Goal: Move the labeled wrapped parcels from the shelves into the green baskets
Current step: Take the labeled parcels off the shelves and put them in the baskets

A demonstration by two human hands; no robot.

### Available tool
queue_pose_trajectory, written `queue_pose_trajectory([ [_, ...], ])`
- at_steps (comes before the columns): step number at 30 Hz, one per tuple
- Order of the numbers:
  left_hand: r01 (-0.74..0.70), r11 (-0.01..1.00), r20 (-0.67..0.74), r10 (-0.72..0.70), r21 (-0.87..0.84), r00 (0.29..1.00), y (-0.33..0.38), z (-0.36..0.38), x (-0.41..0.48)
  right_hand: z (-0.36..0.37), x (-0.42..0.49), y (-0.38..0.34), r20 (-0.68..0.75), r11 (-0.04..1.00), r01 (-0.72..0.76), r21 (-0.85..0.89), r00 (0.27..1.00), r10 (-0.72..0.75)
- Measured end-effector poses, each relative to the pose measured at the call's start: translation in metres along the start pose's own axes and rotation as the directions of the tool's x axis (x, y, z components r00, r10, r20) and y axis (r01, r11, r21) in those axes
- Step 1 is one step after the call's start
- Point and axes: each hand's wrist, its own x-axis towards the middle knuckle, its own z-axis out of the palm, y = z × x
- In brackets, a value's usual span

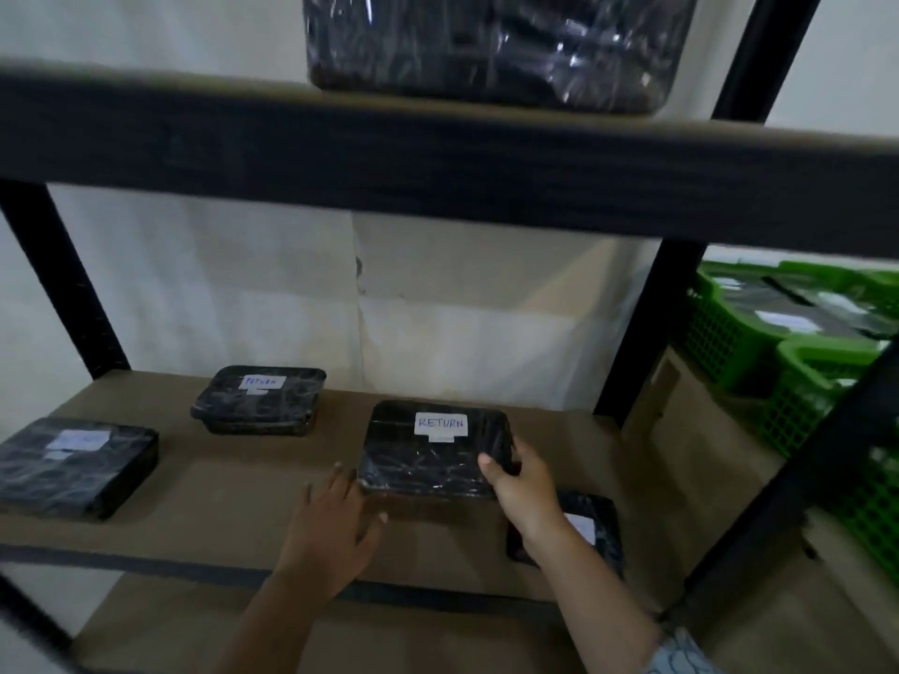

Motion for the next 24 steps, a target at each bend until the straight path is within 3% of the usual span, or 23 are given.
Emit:
queue_pose_trajectory([
  [9, -0.052, 0.999, 0.030, 0.052, -0.004, 0.998, 0.058, -0.127, -0.049, -0.076, -0.111, -0.080, -0.074, 0.992, -0.119, 0.032, 0.990, 0.121],
  [17, -0.099, 0.981, 0.030, 0.105, -0.168, 0.994, 0.153, -0.214, -0.100, -0.159, -0.211, -0.135, -0.146, 0.992, -0.114, -0.054, 0.984, 0.105],
  [24, -0.245, 0.955, 0.016, 0.251, -0.169, 0.968, 0.218, -0.252, -0.121, -0.228, -0.271, -0.166, -0.257, 0.993, -0.114, 0.026, 0.959, 0.117],
])
